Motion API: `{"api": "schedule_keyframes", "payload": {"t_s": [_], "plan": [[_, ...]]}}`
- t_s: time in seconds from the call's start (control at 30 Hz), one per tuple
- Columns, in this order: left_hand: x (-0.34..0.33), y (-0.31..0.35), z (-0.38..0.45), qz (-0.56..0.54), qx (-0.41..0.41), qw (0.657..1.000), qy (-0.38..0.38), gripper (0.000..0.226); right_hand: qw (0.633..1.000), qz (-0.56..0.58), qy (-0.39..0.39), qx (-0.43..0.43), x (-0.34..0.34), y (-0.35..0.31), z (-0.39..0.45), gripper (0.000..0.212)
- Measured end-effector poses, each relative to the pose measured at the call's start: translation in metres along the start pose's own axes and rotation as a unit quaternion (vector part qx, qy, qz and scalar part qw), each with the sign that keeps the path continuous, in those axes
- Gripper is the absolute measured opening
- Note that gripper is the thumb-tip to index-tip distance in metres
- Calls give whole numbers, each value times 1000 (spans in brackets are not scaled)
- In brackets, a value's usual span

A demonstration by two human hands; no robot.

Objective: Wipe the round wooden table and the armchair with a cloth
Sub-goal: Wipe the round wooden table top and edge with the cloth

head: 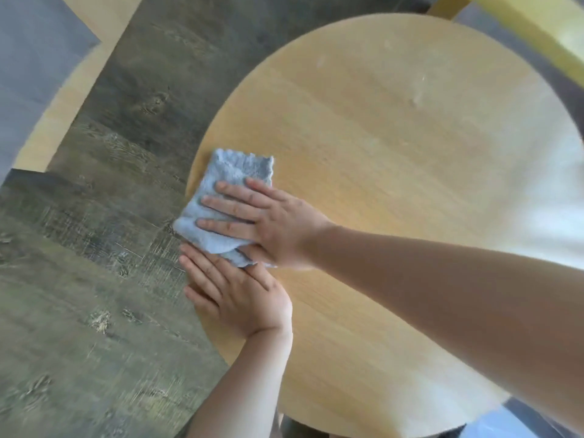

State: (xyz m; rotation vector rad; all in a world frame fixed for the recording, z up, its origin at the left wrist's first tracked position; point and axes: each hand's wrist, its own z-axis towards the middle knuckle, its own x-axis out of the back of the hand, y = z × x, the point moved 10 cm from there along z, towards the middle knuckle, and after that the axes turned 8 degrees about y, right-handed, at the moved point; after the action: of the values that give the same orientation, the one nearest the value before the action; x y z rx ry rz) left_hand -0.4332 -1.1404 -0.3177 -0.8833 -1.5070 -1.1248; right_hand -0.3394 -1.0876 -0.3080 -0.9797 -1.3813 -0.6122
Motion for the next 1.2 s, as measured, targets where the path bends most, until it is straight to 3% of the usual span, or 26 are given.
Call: {"api": "schedule_keyframes", "payload": {"t_s": [0.03, 0.07, 0.13, 0.17, 0.2, 0.23, 0.27, 0.33, 0.4, 0.5, 0.53, 0.57, 0.63, 0.7, 0.73, 0.77, 0.83, 0.87, 0.9, 0.93, 1.0, 1.03, 1.07, 1.1, 1.13, 1.2], "plan": [[-1, 1, 0, 2, -3, 1000, 1, 65, 1000, -16, 3, -10, 4, 17, -2, 61], [-1, 2, -1, 0, -3, 1000, 3, 64, 991, -8, 43, -126, 10, 50, -10, 61], [0, 6, -1, -7, -6, 1000, 8, 62, 893, 21, 150, -424, 26, 99, -66, 59], [1, 6, -2, -7, -6, 1000, 17, 61, 854, 27, 174, -490, 26, 89, -90, 58], [2, 4, 0, -6, -5, 1000, 28, 60, 853, 36, 171, -491, 20, 61, -96, 56], [2, 2, 0, -1, -5, 999, 34, 59, 889, 55, 149, -430, 13, 27, -84, 50], [2, 0, 0, 8, -9, 999, 35, 59, 932, 75, 126, -333, 9, -3, -68, 45], [2, -1, 0, 16, -11, 999, 38, 60, 975, 80, 106, -178, 7, -8, -50, 47], [3, 3, -1, -1, -3, 999, 41, 60, 965, 38, 110, -236, 11, 40, -64, 63], [4, 8, -2, -1, -14, 999, 37, 61, 857, 56, 141, -493, 13, 56, -128, 75], [3, 5, -1, -2, -11, 999, 36, 61, 839, 78, 137, -520, 10, 32, -134, 74], [2, 1, 1, -3, -9, 999, 33, 61, 850, 96, 121, -503, 5, 5, -125, 71], [1, 0, 2, -8, -13, 1000, 26, 60, 915, 111, 98, -376, 0, -23, -95, 65], [4, 3, 1, -13, -13, 999, 34, 60, 958, 39, 99, -266, 0, 1, -91, 62], [5, 5, 1, -13, -10, 999, 36, 61, 942, 19, 117, -313, 3, 29, -110, 62], [6, 6, 0, -13, -9, 999, 35, 62, 899, 19, 143, -414, 4, 56, -142, 62], [6, 9, -1, -20, -13, 999, 30, 62, 736, 30, 191, -649, 3, 58, -220, 62], [6, 11, -1, -26, -22, 999, 30, 62, 683, 43, 194, -703, -1, 34, -235, 63], [6, 13, -1, -33, -39, 998, 29, 62, 696, 57, 175, -694, -6, 7, -224, 66], [6, 16, -1, -40, -58, 997, 26, 61, 767, 78, 160, -616, -10, -18, -191, 66], [8, 22, -3, -54, -99, 993, 19, 60, 917, 107, 145, -357, -7, -46, -133, 63], [8, 27, -4, -60, -126, 990, 13, 60, 951, 82, 139, -262, -4, -37, -130, 63], [8, 35, -8, -70, -167, 984, 1, 60, 959, 59, 138, -243, -3, -18, -141, 65], [8, 45, -16, -83, -222, 971, -13, 61, 933, 50, 152, -322, -2, 12, -169, 67], [8, 55, -26, -98, -284, 953, -28, 62, 871, 49, 177, -456, -2, 42, -210, 68], [8, 69, -44, -117, -378, 917, -56, 60, 641, 54, 221, -733, -8, 30, -293, 68]]}}
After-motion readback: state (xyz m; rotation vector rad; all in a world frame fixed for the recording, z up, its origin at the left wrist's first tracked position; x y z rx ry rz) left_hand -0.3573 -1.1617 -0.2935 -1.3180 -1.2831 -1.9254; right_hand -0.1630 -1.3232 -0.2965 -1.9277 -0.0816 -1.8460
